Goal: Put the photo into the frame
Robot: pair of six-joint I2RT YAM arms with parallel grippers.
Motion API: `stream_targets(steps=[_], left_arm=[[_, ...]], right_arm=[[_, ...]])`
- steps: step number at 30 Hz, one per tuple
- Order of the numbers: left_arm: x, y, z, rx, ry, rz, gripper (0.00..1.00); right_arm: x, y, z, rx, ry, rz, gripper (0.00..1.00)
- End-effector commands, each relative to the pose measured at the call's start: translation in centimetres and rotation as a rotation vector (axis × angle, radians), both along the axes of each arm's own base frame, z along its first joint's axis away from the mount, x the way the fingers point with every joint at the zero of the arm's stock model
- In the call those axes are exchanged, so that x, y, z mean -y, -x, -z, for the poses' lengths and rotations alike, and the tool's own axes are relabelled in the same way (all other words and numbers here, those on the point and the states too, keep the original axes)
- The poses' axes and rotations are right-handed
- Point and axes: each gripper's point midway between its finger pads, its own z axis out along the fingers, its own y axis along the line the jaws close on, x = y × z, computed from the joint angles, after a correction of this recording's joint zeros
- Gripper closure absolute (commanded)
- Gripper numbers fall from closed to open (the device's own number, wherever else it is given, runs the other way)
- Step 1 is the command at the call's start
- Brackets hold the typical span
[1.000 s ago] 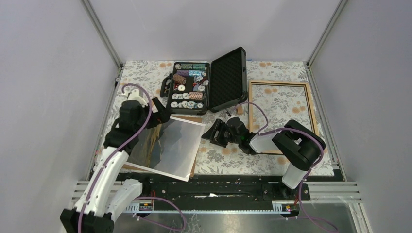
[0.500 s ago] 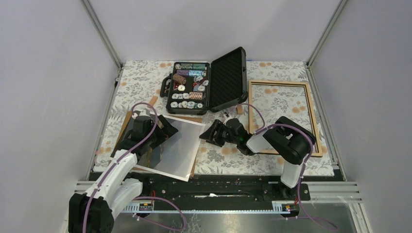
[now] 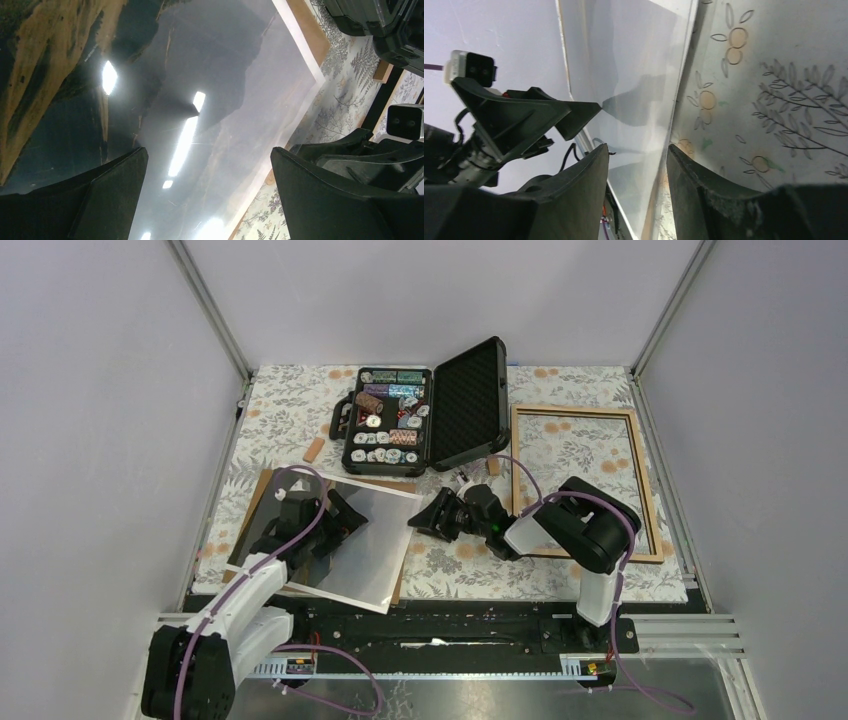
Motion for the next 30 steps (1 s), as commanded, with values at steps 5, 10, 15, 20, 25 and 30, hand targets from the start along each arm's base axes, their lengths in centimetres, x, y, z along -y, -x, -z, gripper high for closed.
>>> stream_targets(steps=[5,10,15,20,25,30], left_arm=[[0.1,0.1,0.9,0.002,0.009,-0.011,0.01],[0.3,0.3,0.6,0.018,0.02,0.002,0.01],[0.8,0.3,-0.2,0.045,0.042,0.026,0.01],[1.6,-0.2,-3.3,0.123,0.061,0.095,0.01],[1.7,-1.2,-10.5,0.29,0.041,0.138,0.01],[0.7,-1.7,-20.5,0.515,-0.03,0.149,0.01]], right_arm=[[-2.5,1.0,-5.2,0.047,-0.179,-0.055,0.53],[-3.0,1.2,-5.9,0.064,-0.193,-0.065,0.57],[-4.1,0.9,-4.9,0.08,-0.168,-0.081,0.64],[-3.9,0.6,-4.3,0.103,-0.101,-0.072,0.84],[-3.2,0.4,-5.4,0.214,0.059,-0.107,1.0],[-0.7,0.4,-9.4,0.35,0.184,-0.117,1.0]])
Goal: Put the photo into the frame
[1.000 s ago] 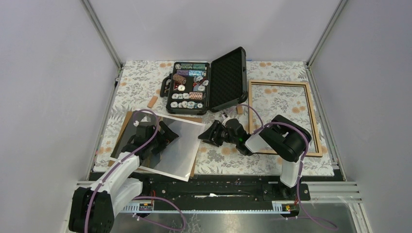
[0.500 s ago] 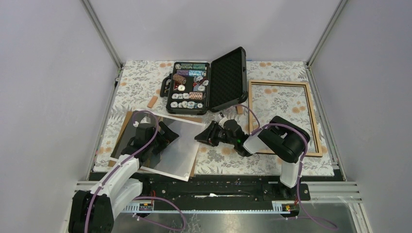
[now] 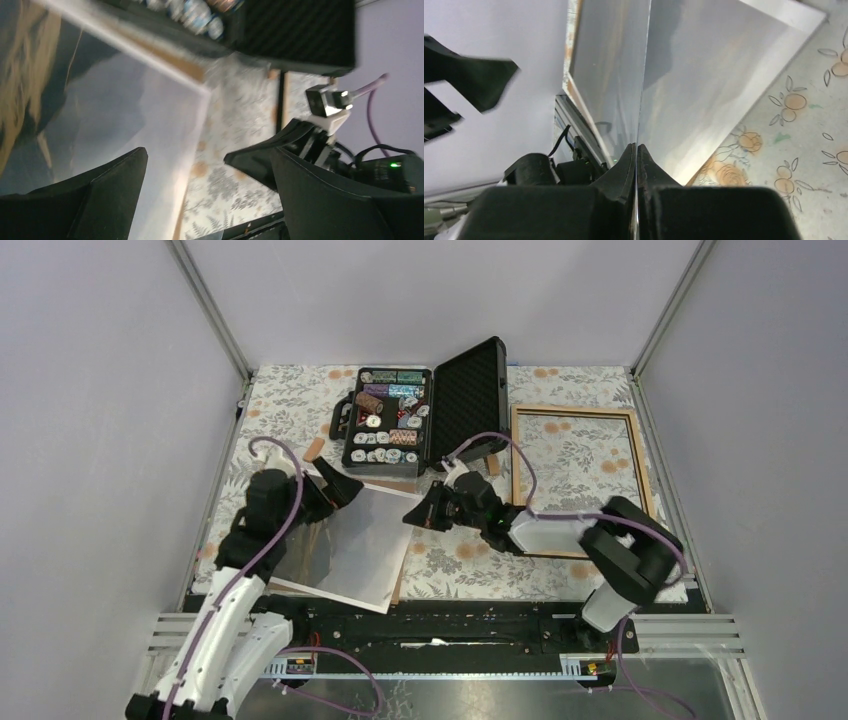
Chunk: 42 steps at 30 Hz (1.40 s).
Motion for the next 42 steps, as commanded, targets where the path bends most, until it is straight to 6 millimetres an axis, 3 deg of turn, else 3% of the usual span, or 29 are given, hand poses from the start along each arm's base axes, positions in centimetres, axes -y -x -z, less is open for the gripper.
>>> stream_targets(steps=[1,5,9,12,17,19,20,25,31,34,42], left_arm=[[-0.9,-0.5,-9.8,0.244,-0.073,0.015,0.01],[-2.5,-0.5,-14.2,0.334,-0.162,-0.026,0.01],[-3.9,-0.5,-16.2,0.38,-0.238,-0.065,0.01],[-4.4,-0.4,-16.4,0.393,-0.273,-0.071,0.01],[-4.4,-0.7,-14.9,0.36,-0.275,-0.079,0.01],[-4.1,-0.8,-14.5,0.355,-0.262,-0.067,0.01],[-3.8,-0.7,-14.4,0.356,-0.251,-0.052,0.01],[-3.2,-0.8,-14.2,0.361,-0.244,-0.028,0.01],[-3.4,-1.0,-13.3,0.36,-0.3,-0.018,0.01],[-3.9,-1.2,-12.9,0.363,-0.344,-0.03,0.01],[-3.9,-1.0,-11.2,0.359,-0.394,-0.022,0.01]], right_arm=[[1.7,-0.9,-5.8,0.229,0.107,-0.014,1.0],[3.7,-2.0,-11.5,0.39,0.194,0.0,1.0],[7.6,-4.4,-17.8,0.496,0.226,0.077,1.0],[12.0,-6.9,-22.1,0.529,0.208,0.168,1.0],[20.5,-11.4,-27.7,0.559,0.22,0.38,1.0],[24.2,-12.9,-28.7,0.546,0.234,0.484,1.0],[26.9,-13.9,-29.0,0.532,0.238,0.556,1.0],[35.9,-15.5,-28.4,0.446,0.226,0.812,1.0],[44.5,-14.1,-25.6,0.353,0.17,1.057,1.0],[46.2,-13.1,-24.5,0.335,0.175,1.118,1.0],[47.2,-10.5,-20.7,0.289,0.187,1.235,1.0]])
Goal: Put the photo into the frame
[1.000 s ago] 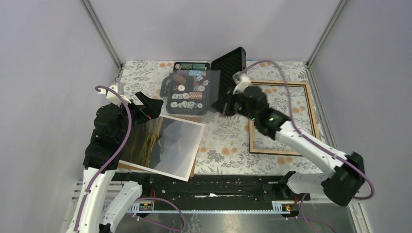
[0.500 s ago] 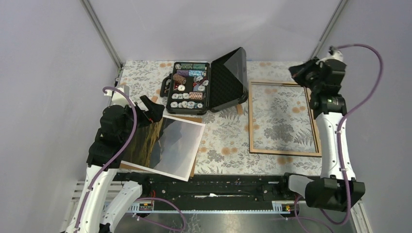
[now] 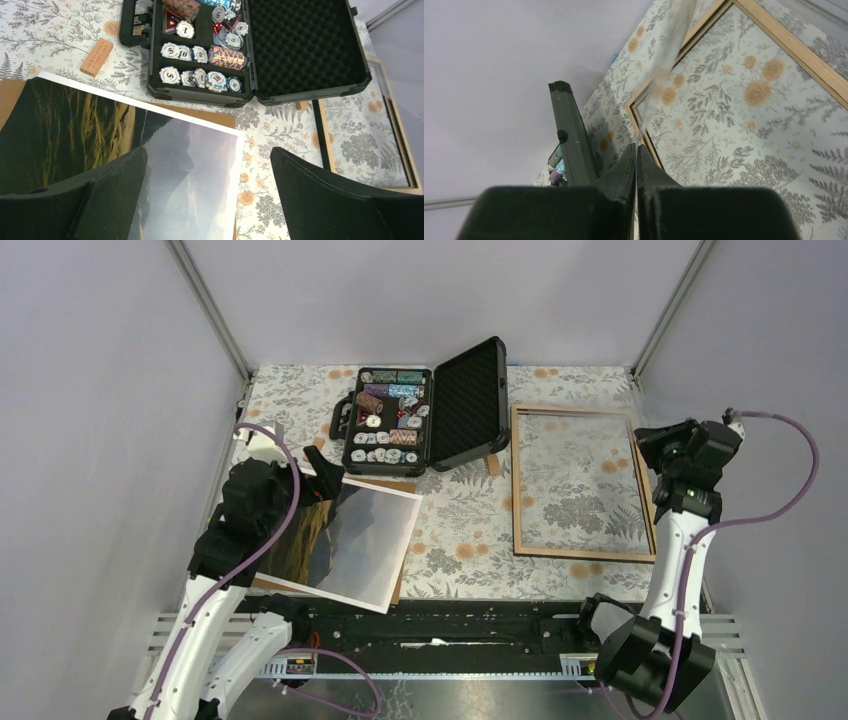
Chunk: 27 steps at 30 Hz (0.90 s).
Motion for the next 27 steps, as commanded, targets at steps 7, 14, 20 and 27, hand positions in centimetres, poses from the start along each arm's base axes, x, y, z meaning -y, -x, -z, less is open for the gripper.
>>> stream_targets(steps=[7,14,20,27], left_arm=[[-0.4,-0.1,0.9,0.043,-0.066,-0.016,0.01],[0.0,0.1,0.9,0.051,-0.062,0.001,0.01],[0.4,0.2,1.1,0.045,-0.064,0.015,0.01],[0.6,0.1,1.2,0.04,-0.064,0.02,0.01]], right_arm=[[-0.6,3.3,4.6,-0.028,-0.033,0.074,1.0],[-0.7,6.1,8.3,-0.111,-0.074,0.155,1.0],[0.0,7.4,10.0,-0.069,-0.08,0.252,1.0],[0.5,8.1,11.1,-0.053,-0.073,0.304,1.0]])
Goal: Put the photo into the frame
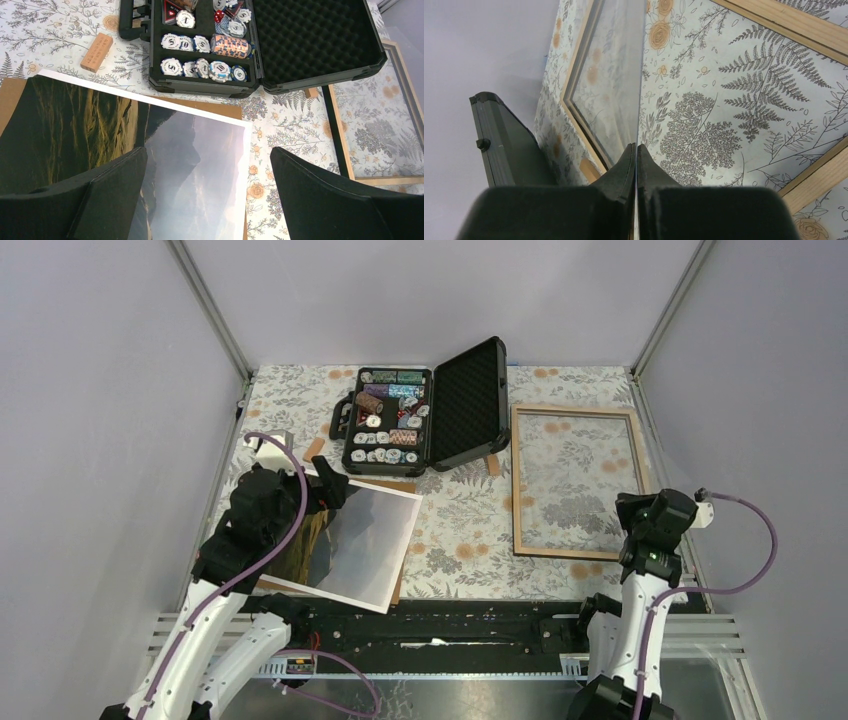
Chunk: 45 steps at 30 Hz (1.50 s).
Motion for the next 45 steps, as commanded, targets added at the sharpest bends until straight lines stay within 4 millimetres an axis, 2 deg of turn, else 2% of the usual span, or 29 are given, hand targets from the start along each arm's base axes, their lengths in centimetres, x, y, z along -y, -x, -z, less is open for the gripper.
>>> stream_targets(steps=[1,4,11,17,25,31,45], left_arm=[[0.1,-0.7,-0.8,0.044,0.0,-0.005,0.01],[0.1,-0.7,-0.7,0.043,-0.001,-0.004,0.01],[0.3,-0.7,-0.6,0.038,-0.001,0.004,0.01],[0.4,-0.7,-0.6,0.038,-0.001,0.008,0.01],[0.5,-0.6,-0.5,0.036,-0.002,0.014,0.01],[0.5,-0.7,-0.5,0.035,-0.003,0.013,0.01],[0.8,-0.8,-0.3,0.03,-0.005,0.022,0.01]], right_arm=[[1.3,-0.5,-0.8,0.061,0.031,0.064,1.0],[1.1,-0.4,0.1,0.05,0.004,0.07,1.0],[0.2,-0.3,0.6,0.073,-0.032,0.049,1.0],[-0.1,0.7,0.3,0.068,-0.029,0.057,1.0],[-0.8,1.1,1.2,0.045,-0.061,0.036,1.0],[-1.4,1.4,0.9,0.034,-0.063,0.008,1.0],[-1.3,2.2,1.8,0.0,-0.047,0.016,1.0]])
